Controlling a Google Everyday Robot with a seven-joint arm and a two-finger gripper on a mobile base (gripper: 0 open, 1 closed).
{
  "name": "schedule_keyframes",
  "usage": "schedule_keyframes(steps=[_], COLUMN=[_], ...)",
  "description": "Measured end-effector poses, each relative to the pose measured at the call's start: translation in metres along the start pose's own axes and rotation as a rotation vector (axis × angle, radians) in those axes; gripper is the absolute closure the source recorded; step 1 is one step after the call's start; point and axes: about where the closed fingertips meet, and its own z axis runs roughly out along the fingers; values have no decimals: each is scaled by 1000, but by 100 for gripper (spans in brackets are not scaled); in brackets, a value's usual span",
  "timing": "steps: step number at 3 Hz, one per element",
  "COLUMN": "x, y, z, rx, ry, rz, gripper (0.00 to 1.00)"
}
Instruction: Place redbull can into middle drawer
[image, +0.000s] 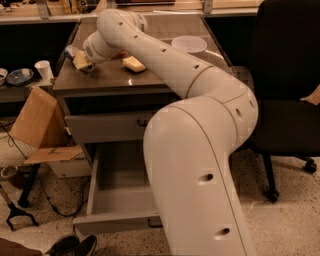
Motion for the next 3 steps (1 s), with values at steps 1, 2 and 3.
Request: schedule_keyframes(steps=[1,2,3], x=[0,-7,-22], y=[-1,-9,-13], z=[0,-30,-75], rx=[1,24,48], ry=[2,-31,-81], rz=[1,-11,-39], gripper=[86,100,100])
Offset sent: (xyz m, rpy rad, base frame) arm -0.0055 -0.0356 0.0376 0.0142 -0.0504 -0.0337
